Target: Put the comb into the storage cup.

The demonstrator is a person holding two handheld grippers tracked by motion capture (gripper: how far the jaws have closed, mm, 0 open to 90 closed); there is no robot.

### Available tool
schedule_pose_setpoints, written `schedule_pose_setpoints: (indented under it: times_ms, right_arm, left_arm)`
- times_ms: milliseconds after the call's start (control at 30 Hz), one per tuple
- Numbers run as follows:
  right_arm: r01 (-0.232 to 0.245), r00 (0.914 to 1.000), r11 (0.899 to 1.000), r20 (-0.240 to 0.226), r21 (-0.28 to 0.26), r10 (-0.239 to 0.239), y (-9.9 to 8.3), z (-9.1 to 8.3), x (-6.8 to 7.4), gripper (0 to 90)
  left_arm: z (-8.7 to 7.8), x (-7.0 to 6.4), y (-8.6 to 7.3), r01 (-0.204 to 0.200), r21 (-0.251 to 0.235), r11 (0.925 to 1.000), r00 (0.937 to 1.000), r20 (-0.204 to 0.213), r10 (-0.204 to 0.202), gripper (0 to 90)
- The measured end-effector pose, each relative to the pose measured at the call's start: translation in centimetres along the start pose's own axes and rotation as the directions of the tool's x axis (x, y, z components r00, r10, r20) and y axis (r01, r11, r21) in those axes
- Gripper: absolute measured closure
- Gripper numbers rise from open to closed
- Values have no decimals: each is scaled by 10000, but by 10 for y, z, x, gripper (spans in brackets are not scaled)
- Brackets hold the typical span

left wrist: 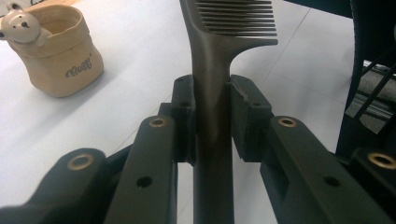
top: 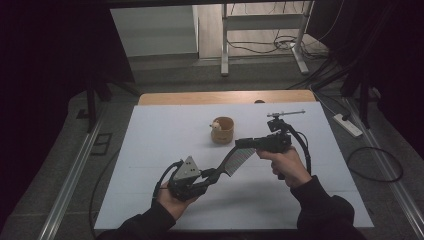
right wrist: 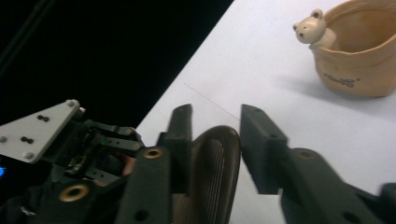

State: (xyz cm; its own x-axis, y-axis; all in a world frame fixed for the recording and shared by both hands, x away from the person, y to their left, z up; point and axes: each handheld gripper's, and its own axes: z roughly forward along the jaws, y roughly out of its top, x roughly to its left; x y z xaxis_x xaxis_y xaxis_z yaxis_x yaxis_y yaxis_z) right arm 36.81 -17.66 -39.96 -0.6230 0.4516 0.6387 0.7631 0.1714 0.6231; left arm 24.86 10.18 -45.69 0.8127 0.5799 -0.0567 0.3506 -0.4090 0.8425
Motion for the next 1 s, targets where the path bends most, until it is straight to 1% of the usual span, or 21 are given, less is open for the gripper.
schedule_pose_setpoints:
  times_ms: [100,133,200,233,367,500,633,700,767,900,967,1000]
  right_arm:
    - [-126,9998,9999,-177,-37,125,-1,0,-1,780]
    - [-189,9996,9998,-209,-73,187,-1,0,-1,790]
    - [-586,9970,9982,-519,-78,582,-1,0,-3,814]
    - [-732,9956,9973,-596,-77,726,-1,0,-4,820]
    - [-1087,9910,9941,-787,-14,1083,-2,2,-5,838]
    - [-1050,9919,9945,-719,30,1049,-2,2,-1,842]
    - [-1058,9915,9944,-776,-80,1049,-2,2,0,842]
    - [-1002,9925,9949,-723,-112,991,-2,1,0,842]
    - [-939,9933,9955,-685,-141,927,-2,0,0,842]
    - [-876,9944,9958,-625,-277,858,-2,-2,1,842]
    - [-692,9955,9970,-680,-358,666,-2,-3,1,842]
    - [-655,9957,9969,-679,-428,625,-2,-3,2,842]
  left_arm:
    - [0,0,0,-45,-49,10000,10000,-1,45,722]
    - [0,0,0,-72,-40,10000,10000,-14,72,722]
    - [1,-1,-1,-223,28,9997,9996,-149,224,721]
    - [2,-1,-1,-273,82,9996,9994,-205,275,721]
    - [5,-1,-3,-371,234,9990,9989,-281,378,720]
    - [7,1,-3,-302,287,9991,9993,-225,309,714]
    - [6,2,-3,-121,193,9997,9996,-252,126,693]
    - [4,3,-3,-3,180,9998,9996,-288,8,636]
    - [3,5,-3,134,169,9998,9997,-227,-130,603]
    - [2,7,-3,329,280,9991,9994,-126,-325,493]
    - [2,7,-4,391,347,9986,9991,-197,-385,426]
    - [1,8,-4,454,396,9982,9989,-144,-449,402]
